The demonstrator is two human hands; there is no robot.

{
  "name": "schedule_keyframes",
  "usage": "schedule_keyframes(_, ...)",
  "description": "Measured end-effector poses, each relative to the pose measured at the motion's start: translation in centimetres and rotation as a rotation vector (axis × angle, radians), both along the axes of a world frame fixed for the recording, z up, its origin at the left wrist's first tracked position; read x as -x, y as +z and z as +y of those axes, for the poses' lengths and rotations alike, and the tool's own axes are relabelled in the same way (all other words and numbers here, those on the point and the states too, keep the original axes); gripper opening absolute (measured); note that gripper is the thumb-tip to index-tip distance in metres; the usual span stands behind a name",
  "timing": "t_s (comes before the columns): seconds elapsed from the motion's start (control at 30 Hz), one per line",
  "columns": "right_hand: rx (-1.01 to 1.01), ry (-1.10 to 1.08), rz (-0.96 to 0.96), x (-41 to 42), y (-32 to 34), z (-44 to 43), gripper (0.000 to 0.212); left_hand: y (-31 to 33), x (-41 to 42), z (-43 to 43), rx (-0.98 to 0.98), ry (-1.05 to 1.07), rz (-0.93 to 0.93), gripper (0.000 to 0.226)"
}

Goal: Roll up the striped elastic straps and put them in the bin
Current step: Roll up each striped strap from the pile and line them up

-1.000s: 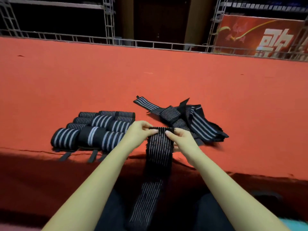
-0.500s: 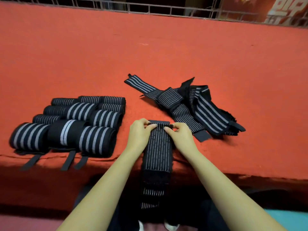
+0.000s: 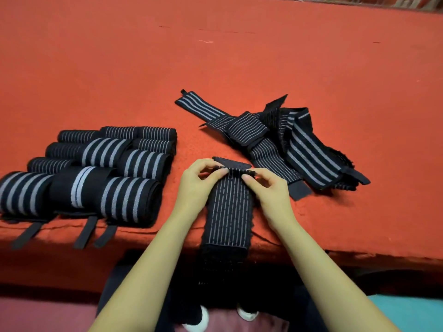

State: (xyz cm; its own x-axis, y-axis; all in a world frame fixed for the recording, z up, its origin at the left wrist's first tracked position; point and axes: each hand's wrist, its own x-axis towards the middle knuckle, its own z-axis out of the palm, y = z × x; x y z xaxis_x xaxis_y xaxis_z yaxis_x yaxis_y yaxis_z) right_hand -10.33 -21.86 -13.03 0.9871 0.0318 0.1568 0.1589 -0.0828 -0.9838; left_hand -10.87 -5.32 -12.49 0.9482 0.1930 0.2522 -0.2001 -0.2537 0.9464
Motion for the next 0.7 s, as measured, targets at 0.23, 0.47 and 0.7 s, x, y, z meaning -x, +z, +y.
schedule_keyframes(0.23, -0.092, 0.026, -0.001, 0.19, -0.09, 0.26, 0.007, 0.08, 0.28, -0.03, 0.139, 0.016, 0.071, 0.009)
schedule_keyframes(0.47, -0.107, -0.006, -0.05, 0.22, 0.05, 0.25, 0.006, 0.0, 0.37, 0.02, 0.153, 0.0, 0.062, 0.011)
schedule_keyframes(0.7, -0.086, 0.0, -0.005, 0.45, 0.21, 0.34, 0.012, 0.47, 0.7, -0.03, 0.253, -0.044, 0.067, 0.005)
